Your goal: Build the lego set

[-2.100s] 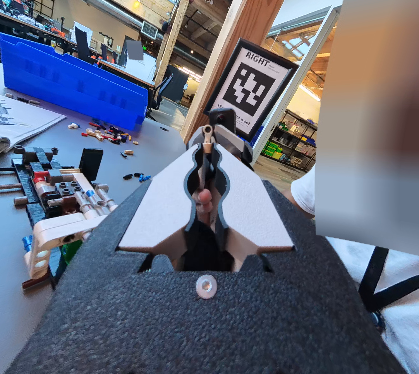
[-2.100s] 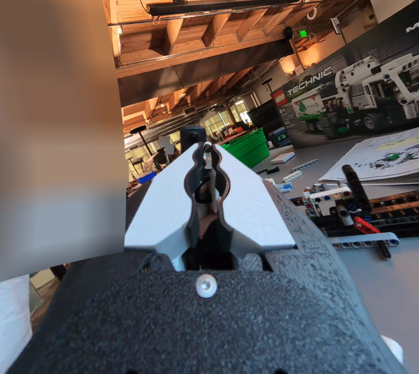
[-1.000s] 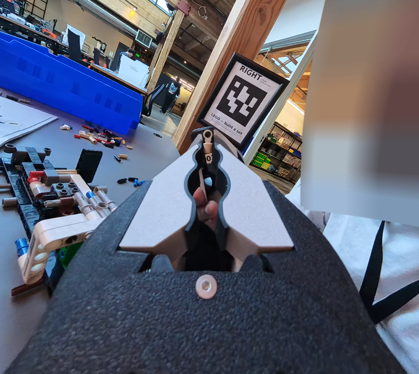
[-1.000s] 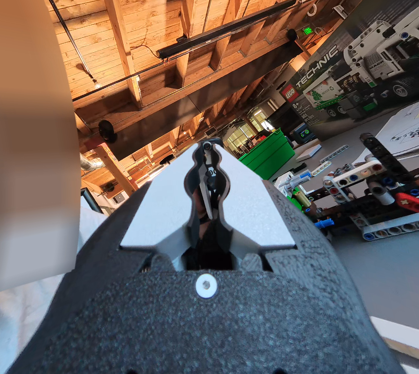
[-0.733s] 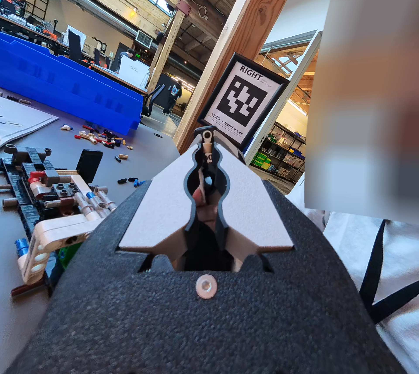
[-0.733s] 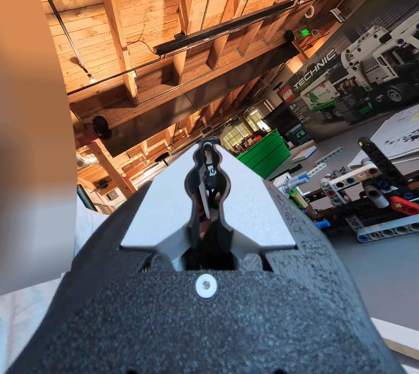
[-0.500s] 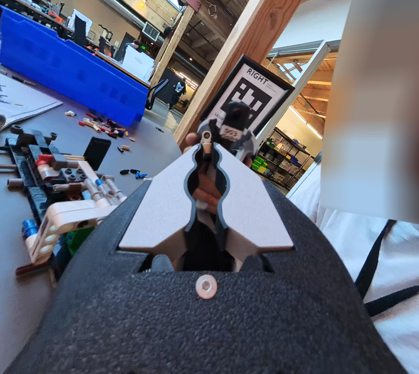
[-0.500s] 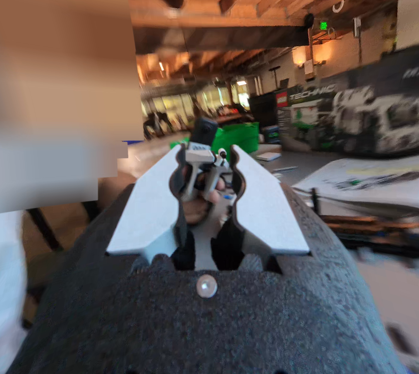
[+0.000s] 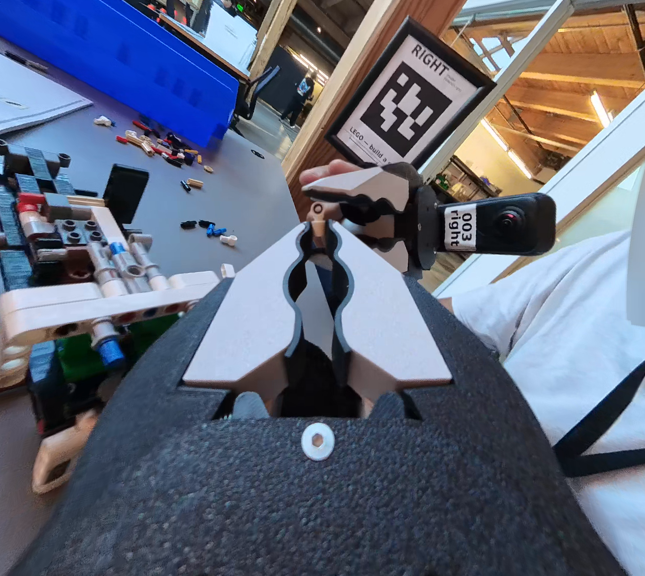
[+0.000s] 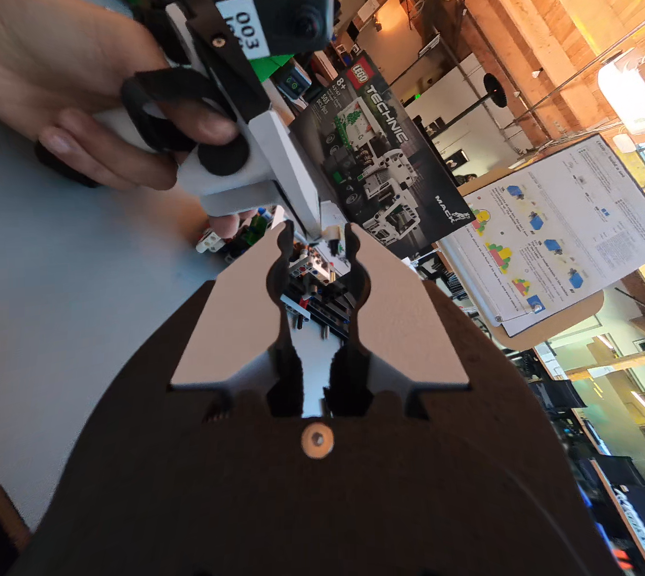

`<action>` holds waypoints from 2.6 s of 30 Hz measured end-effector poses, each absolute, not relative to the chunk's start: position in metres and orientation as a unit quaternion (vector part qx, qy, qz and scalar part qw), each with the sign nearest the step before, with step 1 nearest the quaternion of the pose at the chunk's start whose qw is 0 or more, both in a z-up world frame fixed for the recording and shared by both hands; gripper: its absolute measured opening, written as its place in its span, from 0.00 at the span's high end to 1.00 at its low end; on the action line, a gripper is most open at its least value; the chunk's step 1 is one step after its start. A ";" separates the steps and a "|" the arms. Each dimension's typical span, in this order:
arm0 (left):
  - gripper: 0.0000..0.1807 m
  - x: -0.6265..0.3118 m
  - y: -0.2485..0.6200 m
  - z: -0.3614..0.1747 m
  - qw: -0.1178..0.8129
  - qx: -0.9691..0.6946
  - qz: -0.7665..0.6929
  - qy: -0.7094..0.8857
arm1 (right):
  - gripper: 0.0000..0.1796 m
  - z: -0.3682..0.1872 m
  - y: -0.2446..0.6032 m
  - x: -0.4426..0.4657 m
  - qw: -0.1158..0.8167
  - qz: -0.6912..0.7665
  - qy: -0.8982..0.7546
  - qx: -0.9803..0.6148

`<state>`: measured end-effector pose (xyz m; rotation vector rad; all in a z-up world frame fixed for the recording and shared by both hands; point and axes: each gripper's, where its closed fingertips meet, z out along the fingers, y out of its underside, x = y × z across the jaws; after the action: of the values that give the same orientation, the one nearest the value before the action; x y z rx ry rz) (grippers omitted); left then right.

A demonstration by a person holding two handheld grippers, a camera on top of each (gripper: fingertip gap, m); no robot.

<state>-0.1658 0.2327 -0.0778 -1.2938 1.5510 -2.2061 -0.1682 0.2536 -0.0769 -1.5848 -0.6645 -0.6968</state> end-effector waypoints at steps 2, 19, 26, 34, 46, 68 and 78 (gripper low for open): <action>0.98 -0.167 0.227 -0.080 0.076 -0.427 -0.728 0.532 | 0.86 -0.079 0.255 -0.169 0.592 -0.313 -0.295 -0.682; 0.93 -0.173 0.227 -0.083 0.161 -0.384 -0.679 0.604 | 0.92 -0.096 0.242 -0.170 0.547 -0.109 -0.397 -0.729; 0.92 -0.174 0.219 -0.091 0.188 -0.368 -0.642 0.645 | 0.92 -0.099 0.236 -0.173 0.536 0.019 -0.414 -0.736; 0.95 -0.169 0.222 -0.095 0.101 -0.417 -0.668 0.607 | 0.92 -0.099 0.245 -0.168 0.490 -0.154 -0.483 -0.709; 0.98 -0.156 0.224 -0.096 0.059 -0.473 -0.679 0.558 | 0.92 -0.098 0.248 -0.161 0.500 -0.276 -0.513 -0.641; 0.98 -0.136 0.208 -0.113 0.015 -0.662 -0.692 0.287 | 0.84 -0.110 0.201 -0.130 0.574 0.104 -0.355 -0.731; 0.97 -0.109 0.198 -0.102 0.025 -0.646 -0.739 0.189 | 0.85 -0.104 0.200 -0.116 0.642 -0.004 -0.207 -0.738</action>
<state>-0.1090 0.1979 -0.1022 -1.9982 0.5832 -2.2849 -0.1165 0.2004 -0.1042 -1.6814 -0.4714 -0.0098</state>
